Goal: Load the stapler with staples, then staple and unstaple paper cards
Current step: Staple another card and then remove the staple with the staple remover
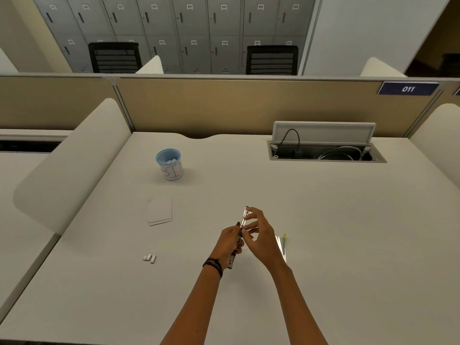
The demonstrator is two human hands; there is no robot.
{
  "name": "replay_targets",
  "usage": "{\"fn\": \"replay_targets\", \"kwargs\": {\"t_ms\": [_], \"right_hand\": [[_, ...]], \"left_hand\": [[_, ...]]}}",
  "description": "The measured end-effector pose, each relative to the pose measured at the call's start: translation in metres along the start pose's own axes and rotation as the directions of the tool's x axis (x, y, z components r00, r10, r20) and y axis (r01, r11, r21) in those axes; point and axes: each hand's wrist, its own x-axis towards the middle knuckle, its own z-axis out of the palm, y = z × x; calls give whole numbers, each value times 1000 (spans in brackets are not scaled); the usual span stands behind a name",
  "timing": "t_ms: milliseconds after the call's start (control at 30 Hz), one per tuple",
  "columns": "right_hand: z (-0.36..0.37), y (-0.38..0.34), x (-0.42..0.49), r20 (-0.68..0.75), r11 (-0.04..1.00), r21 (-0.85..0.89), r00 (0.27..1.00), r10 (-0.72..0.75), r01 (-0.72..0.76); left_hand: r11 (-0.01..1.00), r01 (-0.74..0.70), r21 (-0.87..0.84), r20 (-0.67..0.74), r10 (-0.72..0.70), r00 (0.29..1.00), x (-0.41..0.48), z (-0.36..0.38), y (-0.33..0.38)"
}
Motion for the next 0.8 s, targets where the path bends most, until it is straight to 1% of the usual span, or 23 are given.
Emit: {"fn": "replay_targets", "kwargs": {"t_ms": [233, 500, 600, 800], "right_hand": [[1, -3, -1, 43, 1000, 6, 999, 9, -10], [2, 1, 1, 41, 1000, -20, 999, 3, -2], [4, 4, 3, 5, 999, -34, 999, -31, 32], [10, 6, 6, -66, 995, -84, 996, -61, 55]], "left_hand": [[999, 31, -24, -19, -31, 999, 3, -2, -4], [999, 50, -3, 27, -50, 998, 5, -6, -6], [998, 57, -14, 24, -57, 998, 3, -8, -2], [991, 85, -104, -6, -86, 996, 4, -19, -4]]}}
